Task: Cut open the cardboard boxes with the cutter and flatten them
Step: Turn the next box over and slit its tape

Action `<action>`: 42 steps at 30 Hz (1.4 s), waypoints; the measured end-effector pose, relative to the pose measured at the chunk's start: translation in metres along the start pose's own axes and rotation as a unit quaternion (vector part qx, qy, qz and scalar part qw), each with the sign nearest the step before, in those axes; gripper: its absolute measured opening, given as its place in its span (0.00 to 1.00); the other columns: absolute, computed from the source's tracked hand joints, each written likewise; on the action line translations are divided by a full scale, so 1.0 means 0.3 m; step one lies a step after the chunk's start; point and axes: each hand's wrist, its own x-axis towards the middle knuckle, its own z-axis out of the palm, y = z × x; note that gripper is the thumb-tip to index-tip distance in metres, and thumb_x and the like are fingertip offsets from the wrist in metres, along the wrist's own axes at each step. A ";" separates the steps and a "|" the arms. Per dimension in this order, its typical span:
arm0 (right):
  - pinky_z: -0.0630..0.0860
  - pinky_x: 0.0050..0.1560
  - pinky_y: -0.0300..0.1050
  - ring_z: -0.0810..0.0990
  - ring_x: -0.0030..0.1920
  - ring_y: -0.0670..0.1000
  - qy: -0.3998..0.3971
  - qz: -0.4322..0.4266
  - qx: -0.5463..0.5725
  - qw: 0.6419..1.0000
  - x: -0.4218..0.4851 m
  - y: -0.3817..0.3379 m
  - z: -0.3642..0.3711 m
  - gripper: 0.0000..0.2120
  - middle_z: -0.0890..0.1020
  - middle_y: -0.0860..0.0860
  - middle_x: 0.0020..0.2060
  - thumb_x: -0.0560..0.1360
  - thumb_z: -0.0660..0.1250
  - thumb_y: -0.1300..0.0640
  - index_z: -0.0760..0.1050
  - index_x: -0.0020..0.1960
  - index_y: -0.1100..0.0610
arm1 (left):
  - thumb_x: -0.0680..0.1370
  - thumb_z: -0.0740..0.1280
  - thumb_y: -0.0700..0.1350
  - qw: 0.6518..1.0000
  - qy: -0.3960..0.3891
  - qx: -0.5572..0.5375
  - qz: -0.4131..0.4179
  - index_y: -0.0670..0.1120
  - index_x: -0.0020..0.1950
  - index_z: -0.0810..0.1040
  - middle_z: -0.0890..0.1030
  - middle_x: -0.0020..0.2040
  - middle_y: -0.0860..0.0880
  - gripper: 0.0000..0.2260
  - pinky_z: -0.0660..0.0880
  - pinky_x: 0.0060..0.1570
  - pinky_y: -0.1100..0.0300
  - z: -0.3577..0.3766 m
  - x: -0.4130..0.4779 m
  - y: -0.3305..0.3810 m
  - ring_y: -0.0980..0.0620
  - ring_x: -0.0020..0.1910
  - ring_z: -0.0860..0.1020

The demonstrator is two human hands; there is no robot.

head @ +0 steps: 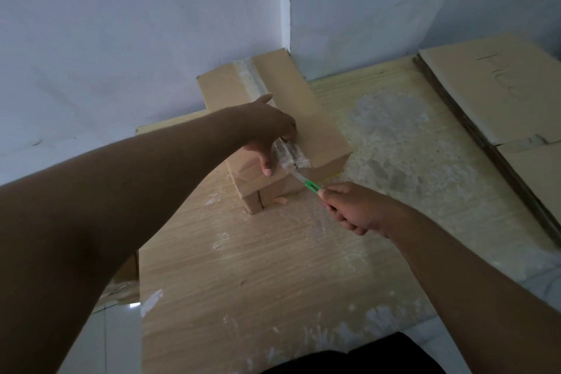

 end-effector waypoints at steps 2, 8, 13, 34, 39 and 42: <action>0.52 0.26 0.36 0.58 0.23 0.45 -0.003 0.007 0.002 1.000 -0.011 -0.007 -0.011 0.14 0.64 0.47 0.25 0.84 0.55 0.50 0.67 0.41 0.53 | 0.66 0.78 0.67 1.000 0.005 -0.002 -0.003 0.53 0.73 0.73 0.69 0.77 0.56 0.40 0.42 0.79 0.35 0.001 -0.002 0.001 0.50 0.75 0.70; 0.57 0.26 0.39 0.61 0.23 0.48 0.146 -0.019 0.080 0.986 -0.004 -0.028 -0.063 0.13 0.67 0.50 0.27 0.80 0.55 0.55 0.70 0.37 0.53 | 0.66 0.78 0.66 0.998 0.059 -0.013 0.000 0.51 0.76 0.71 0.63 0.80 0.51 0.43 0.47 0.79 0.38 0.037 -0.034 0.008 0.48 0.77 0.66; 0.67 0.25 0.42 0.72 0.24 0.52 0.194 -0.079 0.237 0.949 0.129 -0.175 -0.020 0.13 0.74 0.55 0.29 0.84 0.51 0.58 0.73 0.51 0.61 | 0.66 0.81 0.60 0.994 0.093 -0.055 -0.007 0.51 0.73 0.72 0.58 0.81 0.48 0.39 0.67 0.72 0.47 0.042 -0.069 0.053 0.44 0.76 0.65; 0.74 0.32 0.46 0.81 0.36 0.55 0.230 -0.081 0.292 0.925 0.161 -0.157 0.023 0.16 0.80 0.59 0.37 0.86 0.53 0.53 0.72 0.45 0.59 | 0.74 0.73 0.60 0.913 0.195 -0.300 -0.197 0.49 0.80 0.60 0.58 0.82 0.44 0.40 0.56 0.78 0.39 0.249 0.003 0.142 0.42 0.82 0.57; 0.77 0.33 0.53 0.80 0.31 0.58 0.278 -0.104 -0.043 0.954 0.076 -0.058 0.050 0.17 0.81 0.56 0.33 0.82 0.58 0.49 0.75 0.41 0.57 | 0.73 0.73 0.65 0.876 0.148 -0.364 -0.280 0.46 0.84 0.43 0.37 0.84 0.43 0.53 0.35 0.77 0.36 0.264 0.017 0.137 0.44 0.82 0.34; 0.67 0.37 0.49 0.77 0.39 0.58 0.302 -0.117 -0.217 0.921 0.006 0.015 0.102 0.15 0.77 0.53 0.35 0.83 0.57 0.49 0.71 0.42 0.55 | 0.72 0.69 0.71 0.868 0.126 -0.370 -0.308 0.44 0.84 0.37 0.34 0.83 0.45 0.58 0.32 0.76 0.35 0.273 0.031 0.139 0.47 0.81 0.31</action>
